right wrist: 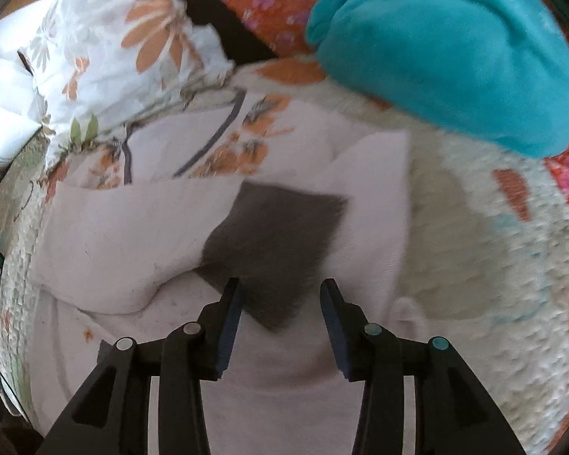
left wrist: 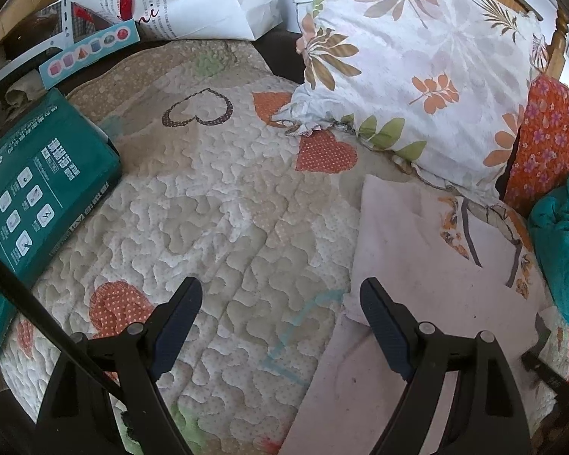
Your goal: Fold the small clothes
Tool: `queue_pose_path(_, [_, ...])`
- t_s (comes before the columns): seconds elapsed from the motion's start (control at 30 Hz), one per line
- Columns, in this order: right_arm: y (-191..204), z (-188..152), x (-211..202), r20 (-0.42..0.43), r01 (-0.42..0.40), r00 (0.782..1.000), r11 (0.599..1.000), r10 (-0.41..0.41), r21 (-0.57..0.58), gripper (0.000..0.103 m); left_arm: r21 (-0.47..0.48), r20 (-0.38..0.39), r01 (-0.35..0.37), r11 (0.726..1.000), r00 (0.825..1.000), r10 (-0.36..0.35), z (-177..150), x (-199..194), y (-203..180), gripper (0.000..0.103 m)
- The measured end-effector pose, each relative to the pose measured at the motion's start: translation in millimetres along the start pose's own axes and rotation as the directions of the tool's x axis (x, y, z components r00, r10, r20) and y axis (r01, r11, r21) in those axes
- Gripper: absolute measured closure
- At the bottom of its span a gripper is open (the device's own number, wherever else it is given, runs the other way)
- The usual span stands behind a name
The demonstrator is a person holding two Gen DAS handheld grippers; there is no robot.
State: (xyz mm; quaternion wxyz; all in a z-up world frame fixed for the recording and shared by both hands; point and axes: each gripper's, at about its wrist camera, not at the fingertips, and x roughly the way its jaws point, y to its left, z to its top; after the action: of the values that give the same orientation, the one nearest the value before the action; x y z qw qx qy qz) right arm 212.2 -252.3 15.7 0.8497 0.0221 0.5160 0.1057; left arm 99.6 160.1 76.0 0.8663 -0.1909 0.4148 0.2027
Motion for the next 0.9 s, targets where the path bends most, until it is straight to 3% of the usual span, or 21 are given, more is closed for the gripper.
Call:
queue_pose_path(0.03, [2.7, 0.4, 2.0, -0.010, -0.014, 1.000, 1.000, 0.014, -0.013, 0.086, -0.004, -0.004, 0.001, 1.000, 1.000, -0.001, 0.6, 0.6, 1.4, 0.019])
queue_pose_path(0.1, [4.2, 3.9, -4.6, -0.011, -0.029, 1.000, 0.999, 0.029, -0.027, 0.093, -0.011, -0.010, 0.010, 1.000, 1.000, -0.010, 0.7, 0.5, 3.3, 0.019])
queue_pose_path(0.4, [-31.8, 14.8, -25.4, 0.000, 0.135, 0.991, 0.991, -0.135, 0.003, 0.092, -0.009, -0.014, 0.003, 1.000, 1.000, -0.003, 1.4, -1.7, 3.8, 0.019])
queue_pose_path(0.53, [-16.4, 11.0, -45.9, 0.112, 0.272, 0.957, 0.962, -0.268, -0.019, 0.085, -0.019, -0.013, 0.003, 1.000, 1.000, -0.003, 0.9, -1.7, 4.8, 0.019])
queue_pose_path(0.6, [-2.8, 11.8, -57.5, 0.177, 0.240, 0.957, 0.970, -0.231, -0.032, 0.083, -0.018, -0.014, 0.004, 1.000, 1.000, -0.005, 0.9, -1.8, 5.5, 0.019])
queue_pose_path(0.7, [26.5, 15.1, -56.7, 0.200, 0.169, 0.969, 0.981, -0.148, -0.091, 0.083, -0.014, -0.016, 0.002, 1.000, 1.000, -0.002, 1.1, -1.8, 6.0, 0.019])
queue_pose_path(0.8, [63.3, 17.6, -34.3, 0.136, 0.054, 0.990, 0.984, -0.031, -0.167, 0.083, -0.027, -0.017, 0.003, 1.000, 1.000, -0.003, 1.9, -2.4, 9.3, 0.019])
queue_pose_path(0.9, [96.0, 16.9, -7.2, 0.070, -0.046, 0.996, 0.976, 0.062, -0.213, 0.083, -0.043, -0.015, 0.003, 0.999, 1.000, -0.004, 3.8, -3.3, 14.8, 0.019])
